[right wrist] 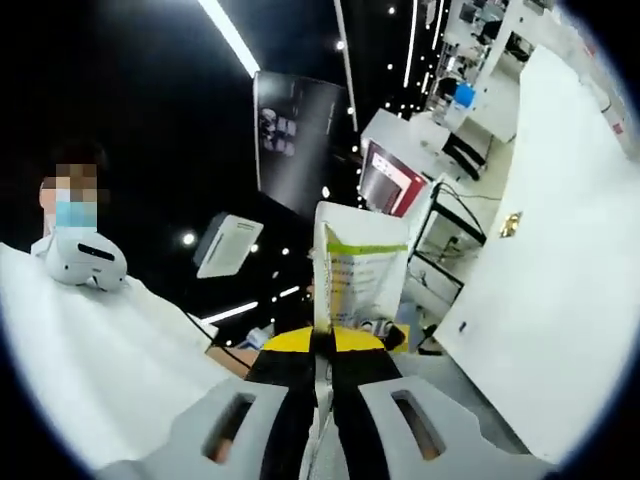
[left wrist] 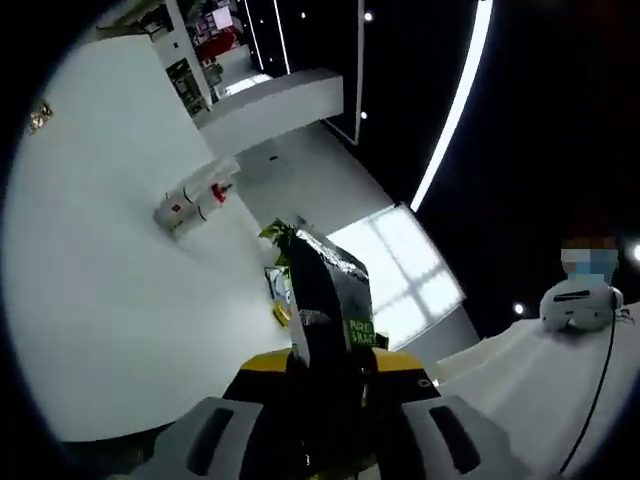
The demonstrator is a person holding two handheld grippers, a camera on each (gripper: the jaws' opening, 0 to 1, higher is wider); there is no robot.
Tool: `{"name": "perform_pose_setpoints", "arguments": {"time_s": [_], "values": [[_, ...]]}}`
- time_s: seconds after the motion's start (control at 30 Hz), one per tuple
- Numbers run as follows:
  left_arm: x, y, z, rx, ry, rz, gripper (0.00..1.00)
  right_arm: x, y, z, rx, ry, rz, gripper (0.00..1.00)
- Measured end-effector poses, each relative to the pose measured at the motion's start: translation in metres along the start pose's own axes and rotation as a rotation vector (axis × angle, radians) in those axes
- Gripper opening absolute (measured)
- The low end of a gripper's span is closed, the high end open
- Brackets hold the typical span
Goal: Arrange the skincare products in the storage area until every visible bottle or jar stands upright without overlapping.
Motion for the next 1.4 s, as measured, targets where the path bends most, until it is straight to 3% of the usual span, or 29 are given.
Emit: {"name": "perform_pose_setpoints", "arguments": {"time_s": [0.1, 0.23, 0.5, 0.6, 0.67, 0.83, 0.9, 0.97, 1.13, 1.23, 1.33, 1.4], "values": [[0.002, 0.004, -0.005, 0.036, 0.013, 0.016, 0.16, 0.003, 0.004, 0.0, 0.006, -0.007, 0.017, 0.03], [0.003, 0.003, -0.004, 0.034, 0.013, 0.014, 0.08, 0.01, 0.01, 0.002, 0.03, -0.062, 0.03, 0.03], [0.004, 0.004, -0.006, 0.048, 0.001, 0.023, 0.03, 0.021, 0.013, 0.006, 0.066, -0.068, 0.086, 0.05], [0.006, 0.003, -0.007, 0.064, -0.027, 0.008, 0.02, 0.026, 0.01, 0.006, 0.067, -0.062, 0.114, 0.19], [0.005, 0.004, -0.007, 0.063, -0.03, 0.012, 0.02, 0.025, 0.006, 0.008, 0.064, -0.091, 0.097, 0.22], [0.006, 0.001, -0.005, 0.053, -0.045, 0.02, 0.02, 0.025, -0.003, 0.021, -0.04, -0.06, 0.105, 0.17], [0.005, 0.002, -0.006, 0.057, -0.048, 0.019, 0.02, 0.026, -0.003, 0.022, -0.045, -0.06, 0.109, 0.07], [0.005, 0.006, -0.008, 0.071, -0.086, 0.007, 0.02, 0.022, -0.001, 0.018, -0.024, -0.113, 0.053, 0.01], [0.009, 0.004, -0.009, 0.089, -0.081, 0.03, 0.02, 0.027, 0.0, 0.012, 0.0, -0.113, 0.102, 0.0], [0.007, 0.002, -0.008, 0.073, -0.075, 0.016, 0.03, 0.032, 0.001, 0.015, -0.015, -0.193, 0.12, 0.0], [0.003, -0.003, 0.0, 0.003, -0.114, -0.001, 0.08, 0.03, 0.003, 0.015, -0.026, -0.17, 0.113, 0.0], [0.003, -0.006, 0.008, -0.053, -0.087, 0.011, 0.12, 0.027, 0.002, 0.014, -0.032, -0.161, 0.108, 0.0]]}}
Point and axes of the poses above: the point that each gripper's makers call its tool centre point, and the gripper's own axes: y roughly backward along the fingers, x roughly to its right, z roughly out of its underside, the point moved 6 cm from there along y, roughly backward along the fingers, and after that the axes turned 4 degrees about y, right-handed, at the moved point
